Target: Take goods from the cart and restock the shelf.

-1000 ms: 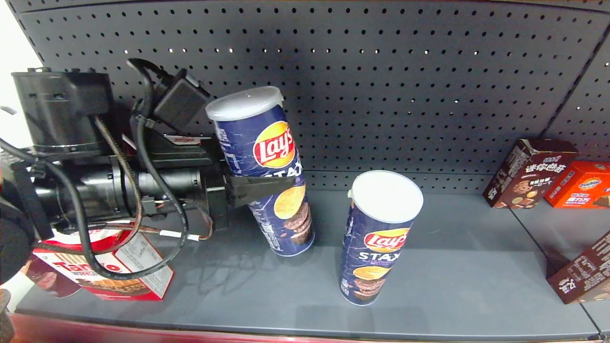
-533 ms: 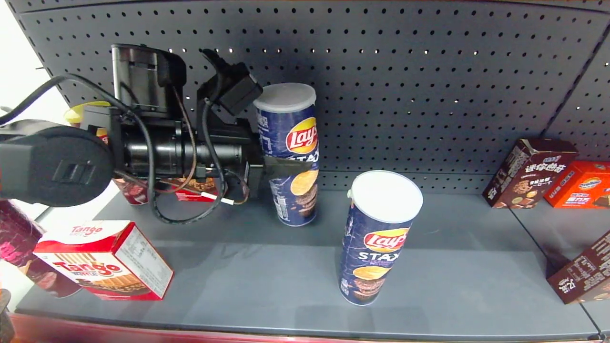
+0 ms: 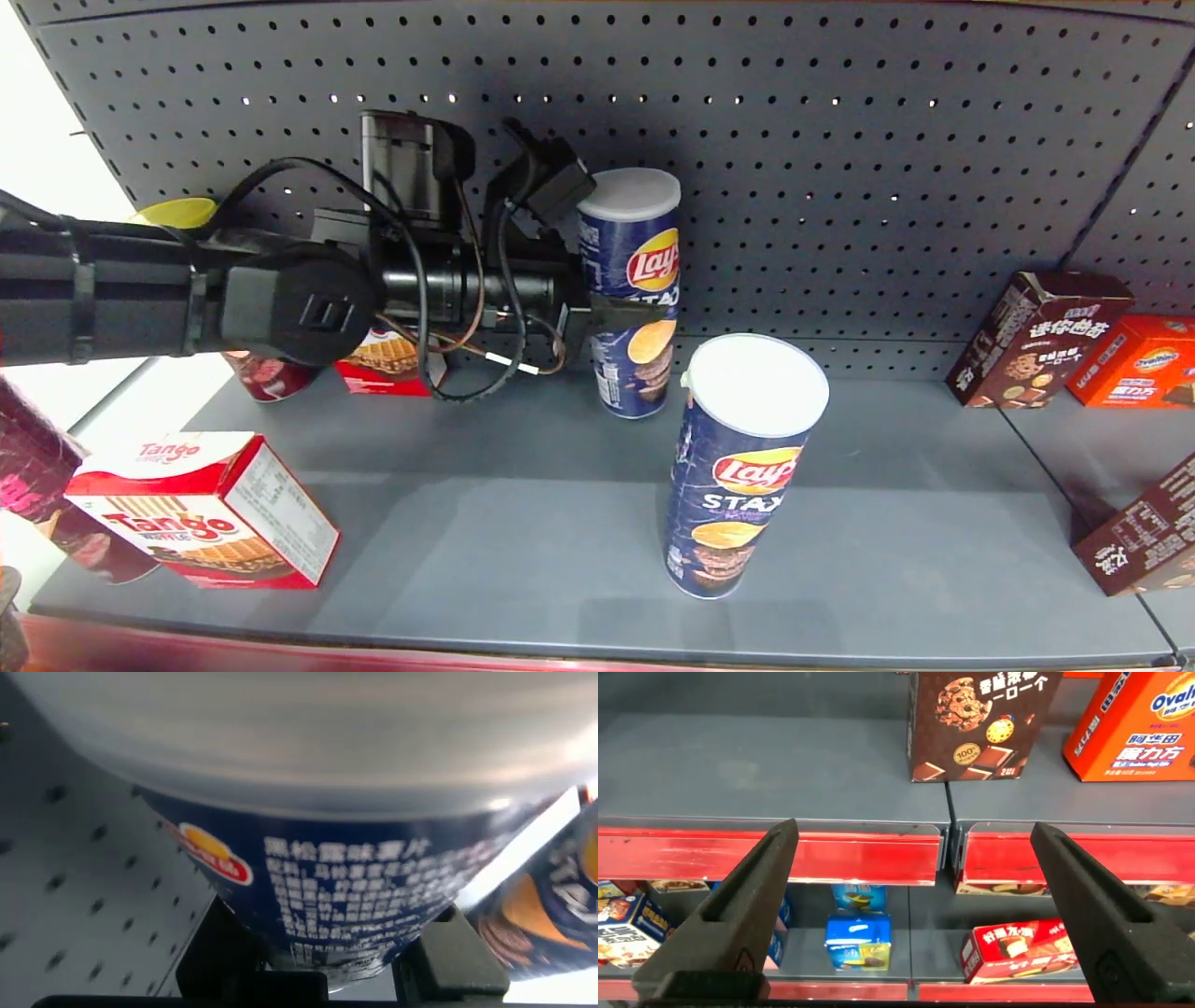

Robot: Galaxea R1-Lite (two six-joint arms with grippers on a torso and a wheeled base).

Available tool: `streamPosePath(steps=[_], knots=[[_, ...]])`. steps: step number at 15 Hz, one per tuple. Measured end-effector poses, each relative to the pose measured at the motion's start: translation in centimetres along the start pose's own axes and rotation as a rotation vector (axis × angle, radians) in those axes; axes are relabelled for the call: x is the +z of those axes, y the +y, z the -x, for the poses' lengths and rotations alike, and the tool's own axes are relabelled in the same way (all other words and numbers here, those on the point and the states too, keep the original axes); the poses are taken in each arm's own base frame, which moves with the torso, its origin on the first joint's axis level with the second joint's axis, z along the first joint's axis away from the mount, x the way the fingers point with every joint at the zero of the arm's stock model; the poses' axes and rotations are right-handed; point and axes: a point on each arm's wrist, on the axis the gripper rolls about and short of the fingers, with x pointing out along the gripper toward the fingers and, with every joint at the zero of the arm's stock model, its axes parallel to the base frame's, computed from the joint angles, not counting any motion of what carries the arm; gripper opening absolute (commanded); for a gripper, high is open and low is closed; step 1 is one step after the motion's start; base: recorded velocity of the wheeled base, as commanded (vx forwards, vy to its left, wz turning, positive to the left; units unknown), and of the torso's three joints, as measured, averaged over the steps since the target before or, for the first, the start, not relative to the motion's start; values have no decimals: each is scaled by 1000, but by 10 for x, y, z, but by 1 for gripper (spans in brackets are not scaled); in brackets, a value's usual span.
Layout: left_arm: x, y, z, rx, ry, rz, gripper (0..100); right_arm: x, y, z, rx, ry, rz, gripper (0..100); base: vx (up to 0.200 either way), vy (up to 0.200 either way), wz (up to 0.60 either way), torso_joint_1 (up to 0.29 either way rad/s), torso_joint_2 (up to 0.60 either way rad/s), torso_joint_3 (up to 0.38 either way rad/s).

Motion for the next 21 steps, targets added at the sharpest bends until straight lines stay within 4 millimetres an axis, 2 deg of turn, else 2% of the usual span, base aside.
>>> streamPosePath(steps=[5, 12, 13, 18, 21], knots=[[-13, 1, -22, -33, 12, -6, 0, 0, 0, 0, 1, 0, 0, 100, 0, 0, 0, 0, 0, 0], [-27, 1, -41, -58, 21, -12, 0, 0, 0, 0, 0, 0, -1, 100, 0, 0, 0, 0, 0, 0], [-27, 0, -44, -57, 10, -23, 100, 0, 0, 0, 1, 0, -1, 100, 0, 0, 0, 0, 0, 0], [-34, -1, -49, -62, 16, -18, 100, 0, 0, 0, 0, 0, 0, 100, 0, 0, 0, 0, 0, 0], [-30, -2, -41, -43, 8, -28, 100, 0, 0, 0, 1, 0, -1, 100, 0, 0, 0, 0, 0, 0]])
